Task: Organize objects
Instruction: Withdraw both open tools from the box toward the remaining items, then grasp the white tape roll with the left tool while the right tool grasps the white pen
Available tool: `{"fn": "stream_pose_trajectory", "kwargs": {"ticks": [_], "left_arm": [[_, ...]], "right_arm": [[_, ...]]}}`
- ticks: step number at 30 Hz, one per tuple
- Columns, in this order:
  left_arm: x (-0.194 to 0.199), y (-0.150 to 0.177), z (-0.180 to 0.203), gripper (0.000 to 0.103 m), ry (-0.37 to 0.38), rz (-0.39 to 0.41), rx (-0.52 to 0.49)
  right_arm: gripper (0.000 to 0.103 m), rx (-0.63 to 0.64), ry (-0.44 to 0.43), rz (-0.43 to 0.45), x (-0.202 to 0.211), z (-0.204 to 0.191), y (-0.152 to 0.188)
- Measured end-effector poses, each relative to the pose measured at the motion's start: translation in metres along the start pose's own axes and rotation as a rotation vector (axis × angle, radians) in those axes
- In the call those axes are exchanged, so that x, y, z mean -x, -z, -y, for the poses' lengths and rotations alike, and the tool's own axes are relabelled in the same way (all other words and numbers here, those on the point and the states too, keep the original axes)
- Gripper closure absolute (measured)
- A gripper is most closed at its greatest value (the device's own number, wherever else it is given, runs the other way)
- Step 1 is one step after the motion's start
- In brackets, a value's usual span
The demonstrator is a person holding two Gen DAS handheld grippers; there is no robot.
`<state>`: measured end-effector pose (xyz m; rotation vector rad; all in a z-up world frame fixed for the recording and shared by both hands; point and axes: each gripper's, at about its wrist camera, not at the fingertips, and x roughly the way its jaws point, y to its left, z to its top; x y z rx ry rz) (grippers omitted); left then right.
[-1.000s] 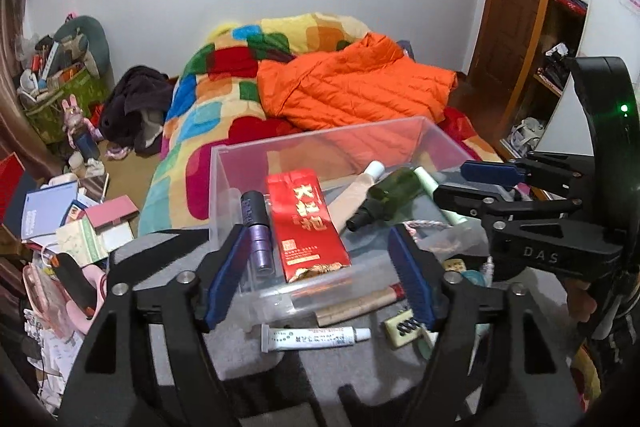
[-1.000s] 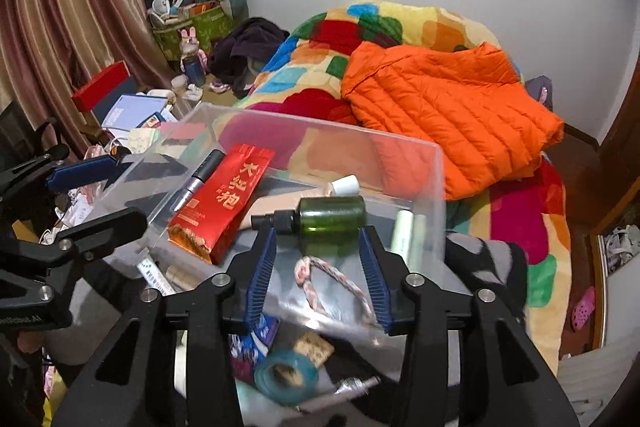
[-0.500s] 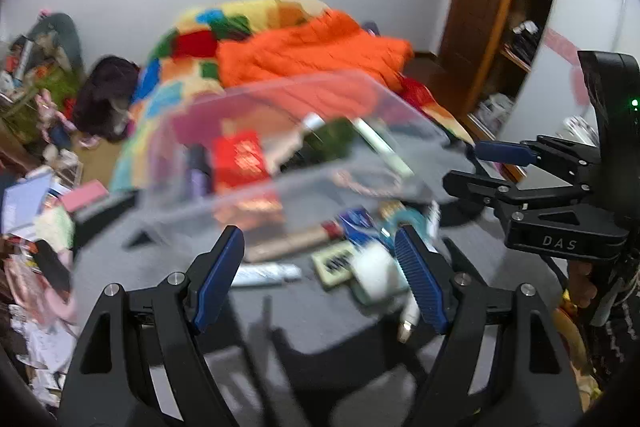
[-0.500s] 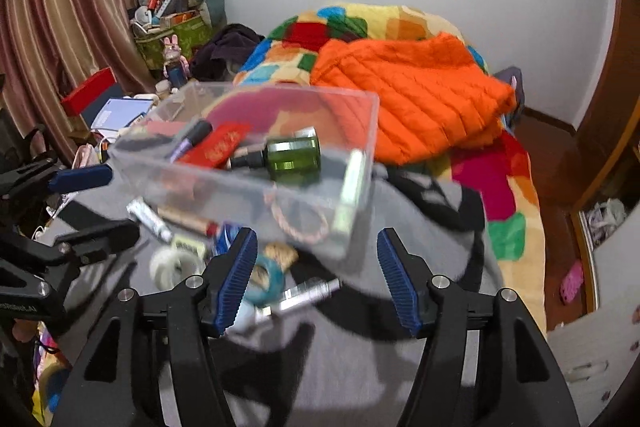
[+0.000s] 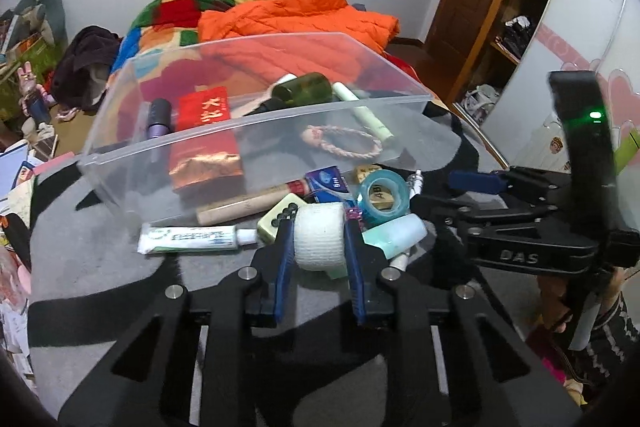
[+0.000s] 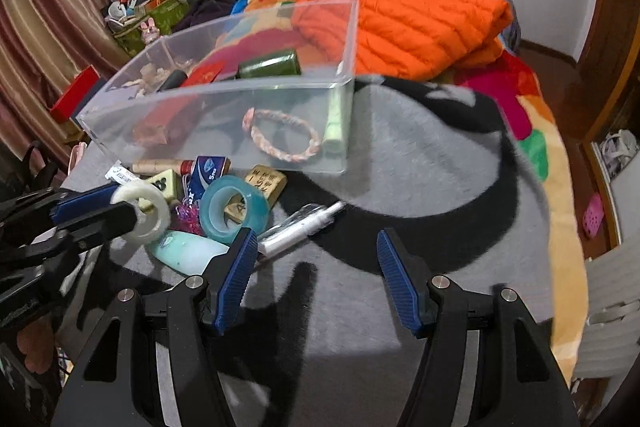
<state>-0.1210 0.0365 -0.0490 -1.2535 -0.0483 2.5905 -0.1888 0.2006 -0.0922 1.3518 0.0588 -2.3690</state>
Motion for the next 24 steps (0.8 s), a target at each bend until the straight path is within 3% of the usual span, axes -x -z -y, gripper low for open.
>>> {"fn": "stream_pose_trajectory", "kwargs": {"ticks": [5,8,16,20,24], "left_arm": [[0.012,0.007,-0.005,0.078,-0.033,0.028,-0.007],[0.018,0.012,-0.009,0.078,-0.057,0.039,-0.016],[0.031,0.028,-0.013,0.078,-0.079,0.036,-0.038],[0.035,0.04,-0.014,0.078,-0.077,0.019,-0.049],[0.033,0.049,-0.01,0.078,-0.077,0.004,-0.063]], "right_arm": [[0.044,-0.004,-0.014,-0.017,-0.01,-0.01,-0.002],[0.042,0.059,0.044,-0.008,-0.012,-0.025,0.004],[0.063,0.125,0.042,0.0,0.0,-0.031,0.015],[0.079,0.179,0.052,-0.004,0.009,-0.032,0.022],[0.085,0.231,0.081,0.004,0.015,-0.034,0.032]]}}
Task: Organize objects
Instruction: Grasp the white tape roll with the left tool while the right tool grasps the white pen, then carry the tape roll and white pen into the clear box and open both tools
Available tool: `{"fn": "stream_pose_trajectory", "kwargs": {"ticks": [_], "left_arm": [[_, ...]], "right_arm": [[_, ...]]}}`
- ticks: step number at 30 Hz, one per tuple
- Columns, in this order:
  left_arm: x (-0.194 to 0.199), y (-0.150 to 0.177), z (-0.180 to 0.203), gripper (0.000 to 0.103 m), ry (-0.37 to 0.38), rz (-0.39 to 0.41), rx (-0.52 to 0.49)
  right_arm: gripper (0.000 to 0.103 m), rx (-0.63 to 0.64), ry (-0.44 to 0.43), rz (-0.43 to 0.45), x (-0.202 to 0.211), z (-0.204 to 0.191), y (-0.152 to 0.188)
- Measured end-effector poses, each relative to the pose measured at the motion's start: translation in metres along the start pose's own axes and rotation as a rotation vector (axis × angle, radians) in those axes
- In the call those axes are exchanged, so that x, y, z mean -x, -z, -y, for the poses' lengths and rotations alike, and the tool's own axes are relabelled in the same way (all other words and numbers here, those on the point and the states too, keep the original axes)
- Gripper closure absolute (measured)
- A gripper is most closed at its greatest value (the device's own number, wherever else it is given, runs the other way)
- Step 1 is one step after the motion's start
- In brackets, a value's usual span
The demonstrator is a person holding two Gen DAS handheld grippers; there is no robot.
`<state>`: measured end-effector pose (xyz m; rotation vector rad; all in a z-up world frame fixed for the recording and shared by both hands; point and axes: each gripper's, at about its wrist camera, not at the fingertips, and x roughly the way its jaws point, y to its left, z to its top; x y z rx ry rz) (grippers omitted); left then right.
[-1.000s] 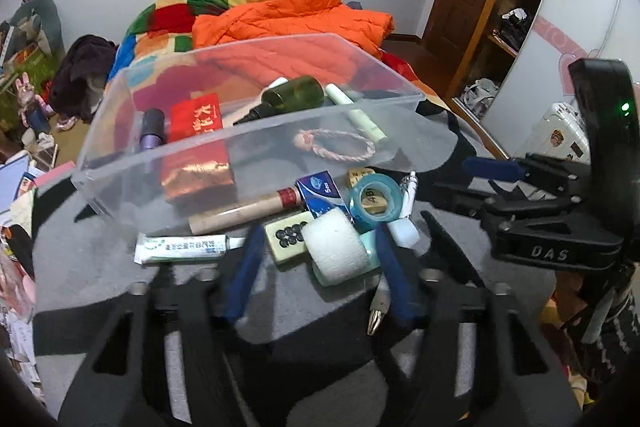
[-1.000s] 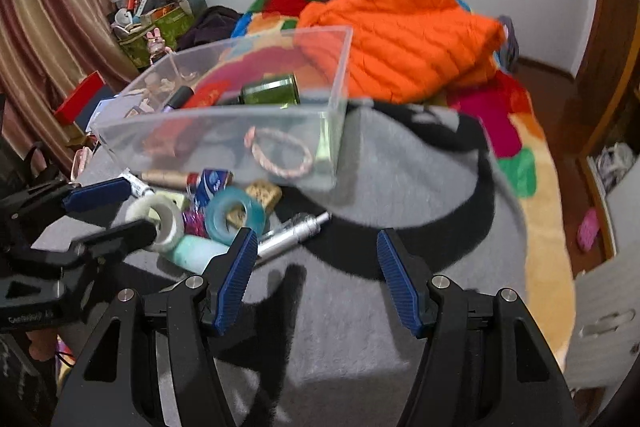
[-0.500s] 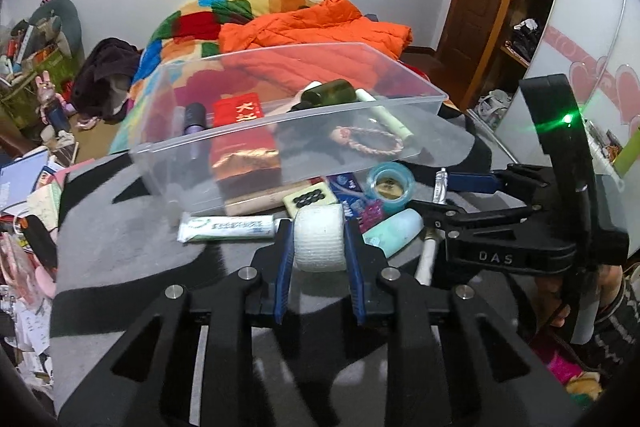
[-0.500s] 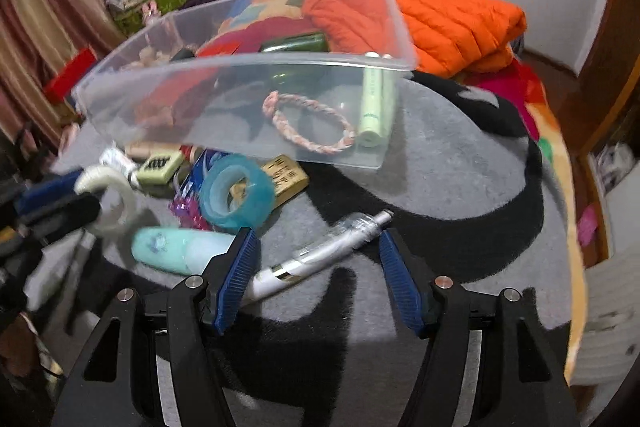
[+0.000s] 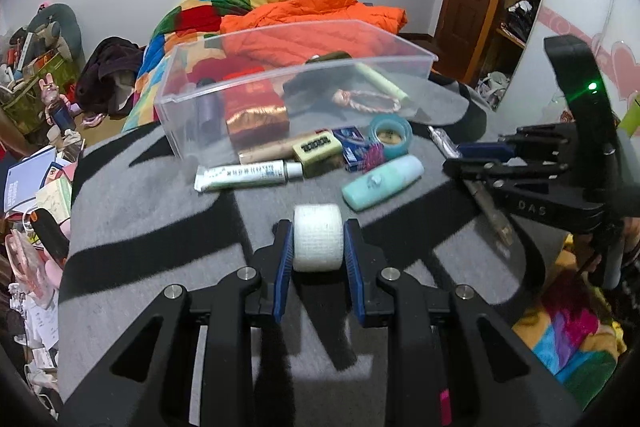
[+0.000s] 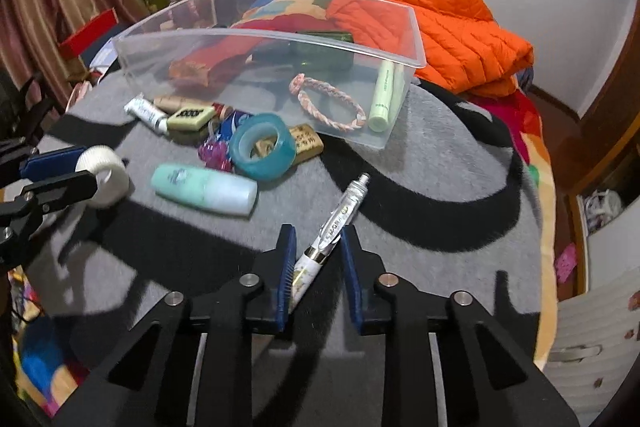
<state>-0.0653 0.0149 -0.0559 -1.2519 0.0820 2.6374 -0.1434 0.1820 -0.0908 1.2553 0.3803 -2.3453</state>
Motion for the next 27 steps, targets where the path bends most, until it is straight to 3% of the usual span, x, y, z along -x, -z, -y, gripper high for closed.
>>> {"fn": "stream_pose_trajectory", "kwargs": {"ticks": [6,12,23,27], "left_arm": [[-0.015,0.002,0.001,0.079,-0.012,-0.027,0.02],[0.0,-0.006,-0.007,0.079,-0.019,0.03,0.049],[0.029,-0.044,-0.03,0.079,-0.05,0.154,0.097],[0.033,-0.061,-0.036,0.079,-0.088,0.188,0.095]], "right_arm": [[0.093,-0.013,0.009,0.009,0.007,0.004,0.008],[0.093,-0.061,0.003,0.073,0.025,0.014,0.002],[0.093,-0.098,-0.025,0.241,0.06,0.023,-0.055],[0.093,-0.119,-0.062,0.263,0.059,0.028,-0.081]]}}
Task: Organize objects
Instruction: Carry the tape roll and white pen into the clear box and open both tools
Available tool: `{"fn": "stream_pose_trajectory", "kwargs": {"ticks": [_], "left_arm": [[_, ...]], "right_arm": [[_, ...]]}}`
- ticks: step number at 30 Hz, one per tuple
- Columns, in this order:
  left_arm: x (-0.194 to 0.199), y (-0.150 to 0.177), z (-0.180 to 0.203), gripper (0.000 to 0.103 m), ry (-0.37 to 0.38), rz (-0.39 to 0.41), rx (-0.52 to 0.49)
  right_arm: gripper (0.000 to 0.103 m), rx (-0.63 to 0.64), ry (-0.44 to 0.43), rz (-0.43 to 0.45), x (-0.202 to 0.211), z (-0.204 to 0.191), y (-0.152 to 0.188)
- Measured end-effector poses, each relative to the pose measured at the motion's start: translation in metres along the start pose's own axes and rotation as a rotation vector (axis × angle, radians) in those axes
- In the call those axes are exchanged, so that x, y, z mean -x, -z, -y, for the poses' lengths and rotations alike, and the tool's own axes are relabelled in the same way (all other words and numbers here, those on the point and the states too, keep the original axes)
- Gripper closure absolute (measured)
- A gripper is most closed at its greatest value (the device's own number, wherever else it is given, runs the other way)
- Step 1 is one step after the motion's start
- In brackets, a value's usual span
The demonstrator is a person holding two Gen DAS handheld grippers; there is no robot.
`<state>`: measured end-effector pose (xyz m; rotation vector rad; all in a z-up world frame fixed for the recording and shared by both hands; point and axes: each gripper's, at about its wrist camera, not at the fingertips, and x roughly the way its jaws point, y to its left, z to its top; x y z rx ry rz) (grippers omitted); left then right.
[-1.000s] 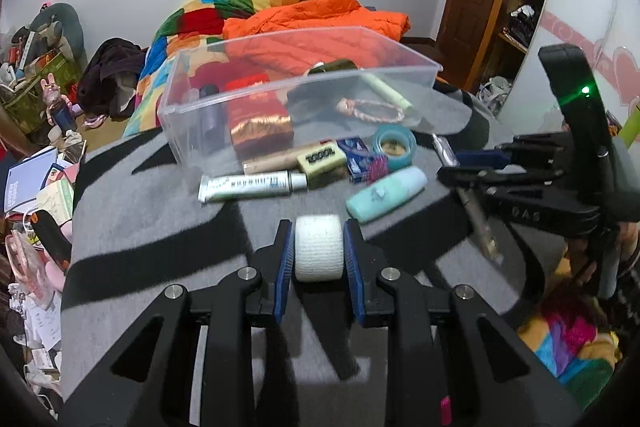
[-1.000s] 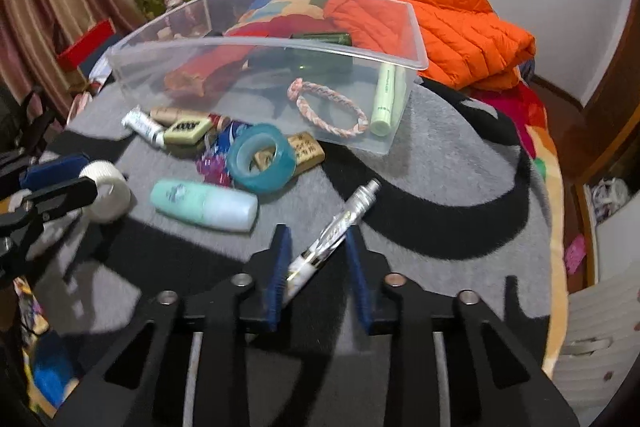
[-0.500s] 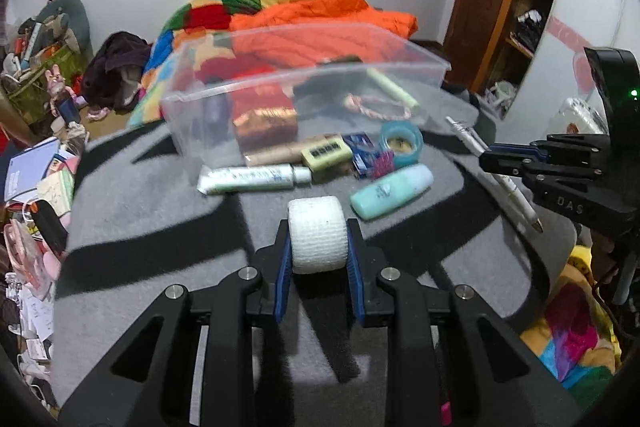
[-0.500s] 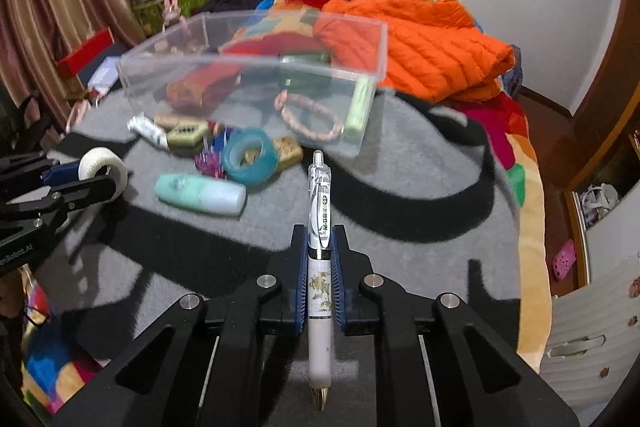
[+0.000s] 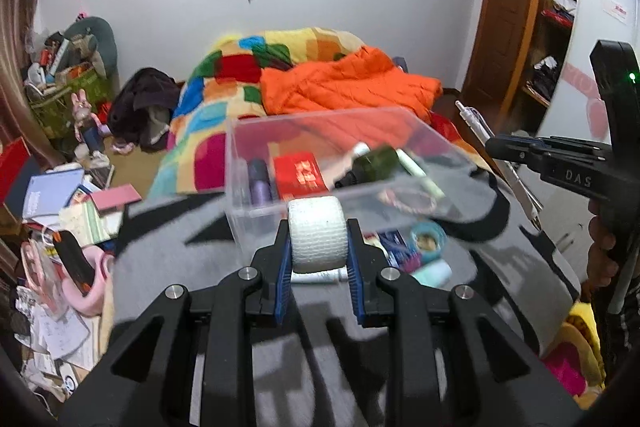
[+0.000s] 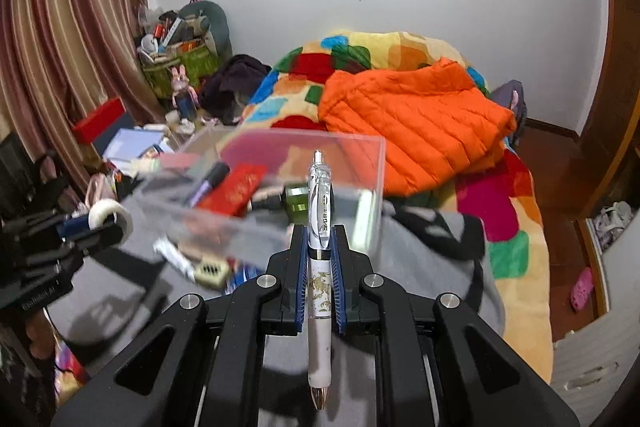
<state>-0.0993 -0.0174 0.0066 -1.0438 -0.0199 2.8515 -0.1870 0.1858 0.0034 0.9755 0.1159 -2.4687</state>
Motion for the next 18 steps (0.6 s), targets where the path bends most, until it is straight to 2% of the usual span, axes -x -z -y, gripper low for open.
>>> {"fn": "stream_pose_trajectory", "kwargs": {"ticks": [5,8,13,18], "left_arm": [[-0.007,-0.02,-0.014,0.079,-0.005,0.016,0.031],[-0.018,-0.03,-0.021,0.079,-0.005,0.005,0.04],[-0.051,-0.038,-0.025,0.079,-0.026,-0.061,0.035],[-0.078,-0.039,-0.027,0.079,-0.017,-0.125,0.034]], "right_arm": [[0.093,-0.02,-0.001,0.006,-0.018,0.0,-0.027],[0.093,-0.019,0.03,0.008,-0.032,-0.001,-0.041],[0.093,0.035,0.056,-0.03,-0.065,-0.007,-0.056],[0.093,0.06,0.019,-0.121,-0.103,-0.013,-0.058]]}}
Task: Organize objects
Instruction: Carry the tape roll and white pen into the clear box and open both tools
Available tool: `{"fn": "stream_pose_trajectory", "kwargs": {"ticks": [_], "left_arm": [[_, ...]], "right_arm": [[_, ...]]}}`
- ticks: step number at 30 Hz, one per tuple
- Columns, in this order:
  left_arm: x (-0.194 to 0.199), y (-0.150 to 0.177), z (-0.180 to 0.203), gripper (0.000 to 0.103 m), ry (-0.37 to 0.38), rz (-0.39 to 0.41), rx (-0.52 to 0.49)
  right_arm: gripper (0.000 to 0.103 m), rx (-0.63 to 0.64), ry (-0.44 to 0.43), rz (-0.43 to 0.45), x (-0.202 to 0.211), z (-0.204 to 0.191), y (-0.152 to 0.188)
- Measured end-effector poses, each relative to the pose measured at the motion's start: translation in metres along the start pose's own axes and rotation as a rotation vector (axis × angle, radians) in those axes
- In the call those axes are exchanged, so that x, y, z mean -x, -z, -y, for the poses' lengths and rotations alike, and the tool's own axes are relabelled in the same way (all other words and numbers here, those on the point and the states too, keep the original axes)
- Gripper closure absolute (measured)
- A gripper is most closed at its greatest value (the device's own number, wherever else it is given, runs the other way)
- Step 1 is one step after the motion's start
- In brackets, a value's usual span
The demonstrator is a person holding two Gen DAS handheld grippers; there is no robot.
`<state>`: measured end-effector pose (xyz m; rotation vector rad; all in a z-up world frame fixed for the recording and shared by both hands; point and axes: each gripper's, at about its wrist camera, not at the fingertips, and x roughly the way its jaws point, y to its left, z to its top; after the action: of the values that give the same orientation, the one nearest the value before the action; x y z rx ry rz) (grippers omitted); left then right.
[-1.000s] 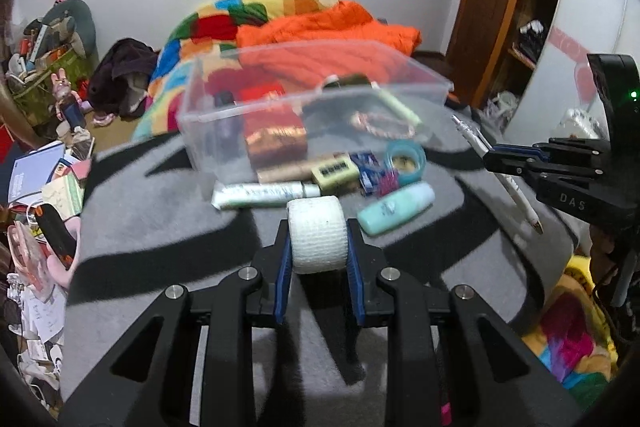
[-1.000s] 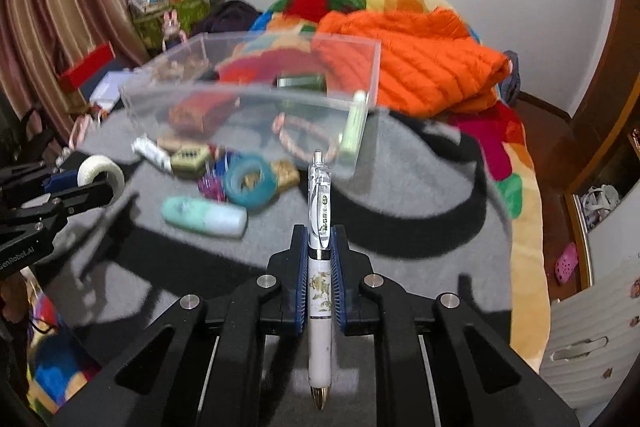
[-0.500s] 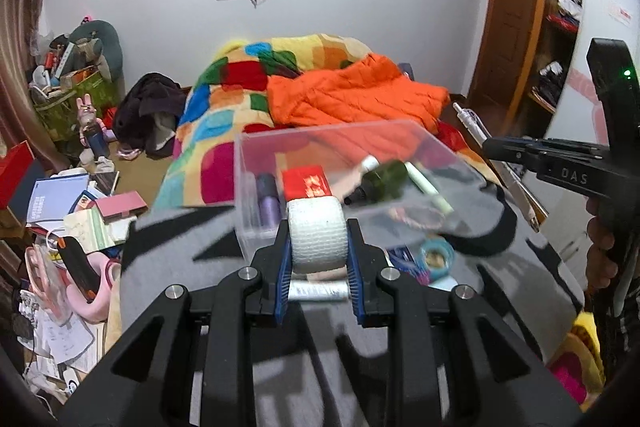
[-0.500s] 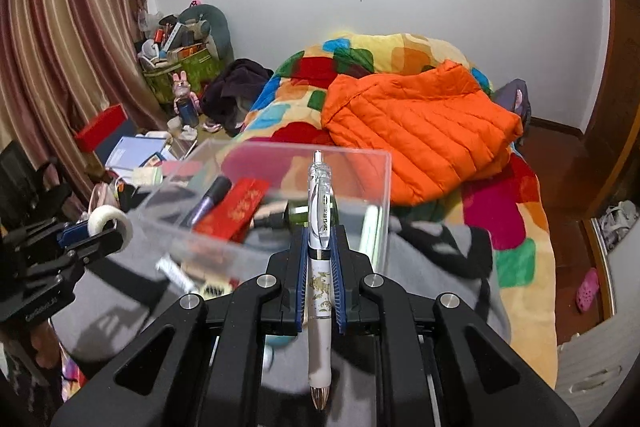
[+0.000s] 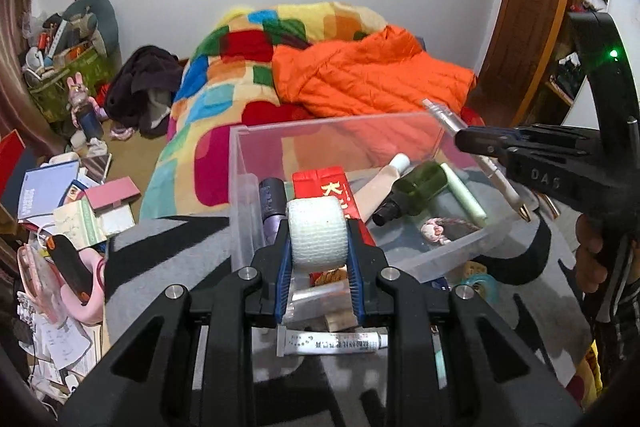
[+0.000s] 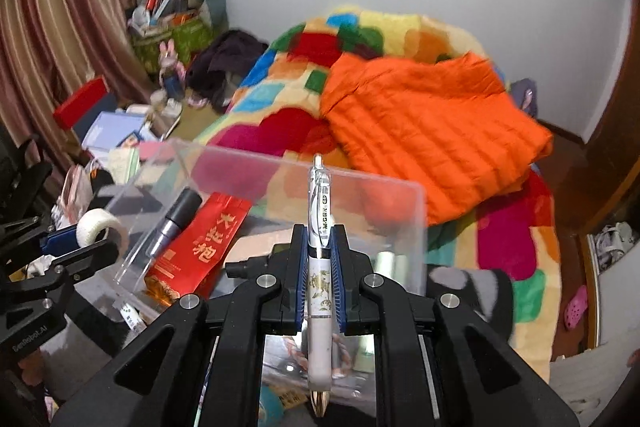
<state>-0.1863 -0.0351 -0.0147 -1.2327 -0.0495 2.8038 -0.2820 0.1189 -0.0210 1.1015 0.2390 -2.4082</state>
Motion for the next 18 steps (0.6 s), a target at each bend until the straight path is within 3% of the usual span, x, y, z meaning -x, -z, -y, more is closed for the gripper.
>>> {"fn": "stream_pose_trajectory", "kwargs": {"ticks": [7,13,18], "left_arm": [[-0.012,0.0,0.004,0.078,0.031,-0.048,-0.003],[0.002,0.002,0.008,0.063,0.038,-0.018,-0.009],[0.027,0.007,0.012,0.047,0.018,0.038,-0.041]], "right_arm": [[0.093,0.084,-0.063,-0.063,-0.018,-0.021,0.01],[0.091,0.098,-0.102,-0.095,-0.016,-0.027,0.015],[0.083,0.084,-0.117,-0.067,0.004,-0.023,0.019]]}}
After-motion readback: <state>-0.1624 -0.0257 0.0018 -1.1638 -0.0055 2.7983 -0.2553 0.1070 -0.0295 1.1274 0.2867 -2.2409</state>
